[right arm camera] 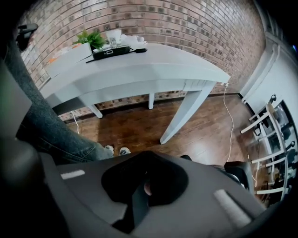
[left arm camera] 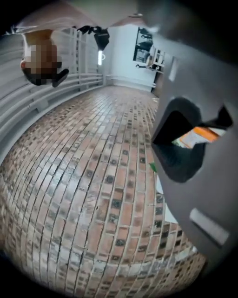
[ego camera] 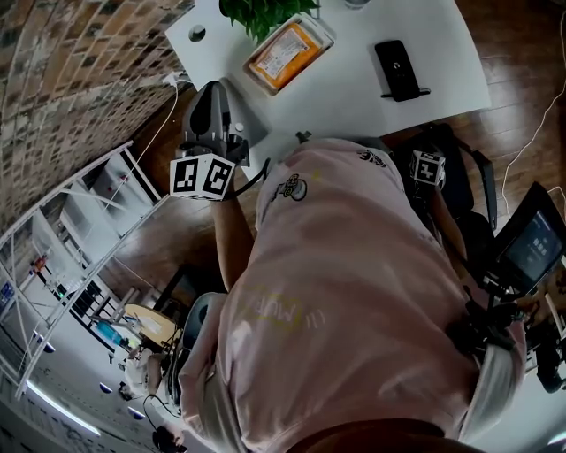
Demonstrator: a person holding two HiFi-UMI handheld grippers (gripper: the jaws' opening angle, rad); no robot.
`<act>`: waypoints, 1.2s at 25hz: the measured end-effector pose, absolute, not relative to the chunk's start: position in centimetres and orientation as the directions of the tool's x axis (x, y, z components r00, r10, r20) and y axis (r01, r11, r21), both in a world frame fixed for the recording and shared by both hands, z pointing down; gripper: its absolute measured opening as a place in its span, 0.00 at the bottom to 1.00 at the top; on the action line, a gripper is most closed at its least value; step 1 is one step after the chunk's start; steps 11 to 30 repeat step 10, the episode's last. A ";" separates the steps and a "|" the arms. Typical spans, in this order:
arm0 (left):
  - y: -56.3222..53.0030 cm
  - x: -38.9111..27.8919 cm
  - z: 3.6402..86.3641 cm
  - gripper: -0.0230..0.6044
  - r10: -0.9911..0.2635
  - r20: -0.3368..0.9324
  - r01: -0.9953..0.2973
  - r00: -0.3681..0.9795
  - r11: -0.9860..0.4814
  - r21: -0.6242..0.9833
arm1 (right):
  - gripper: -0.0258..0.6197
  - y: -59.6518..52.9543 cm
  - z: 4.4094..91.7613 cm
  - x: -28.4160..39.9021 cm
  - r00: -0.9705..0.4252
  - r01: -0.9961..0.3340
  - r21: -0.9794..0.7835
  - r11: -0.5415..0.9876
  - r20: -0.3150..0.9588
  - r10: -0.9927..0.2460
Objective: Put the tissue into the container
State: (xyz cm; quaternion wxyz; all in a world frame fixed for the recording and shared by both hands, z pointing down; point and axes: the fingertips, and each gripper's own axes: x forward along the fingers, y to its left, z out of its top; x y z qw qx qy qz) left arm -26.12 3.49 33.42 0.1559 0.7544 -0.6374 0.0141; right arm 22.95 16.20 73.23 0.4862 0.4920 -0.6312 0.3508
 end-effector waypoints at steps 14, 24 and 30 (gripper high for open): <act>2.8 -25.9 35.3 0.04 -0.951 0.243 -0.979 0.190 -0.165 0.119 | 0.04 17.5 74.2 23.7 -0.042 -0.970 0.024 0.241 0.964 -0.264; 2.8 -25.9 35.3 0.04 -0.951 0.243 -0.979 0.190 -0.165 0.119 | 0.04 17.5 74.2 23.7 -0.042 -0.970 0.024 0.241 0.964 -0.264; 2.8 -25.9 35.3 0.04 -0.951 0.243 -0.979 0.190 -0.165 0.119 | 0.04 17.5 74.2 23.7 -0.042 -0.970 0.024 0.241 0.964 -0.264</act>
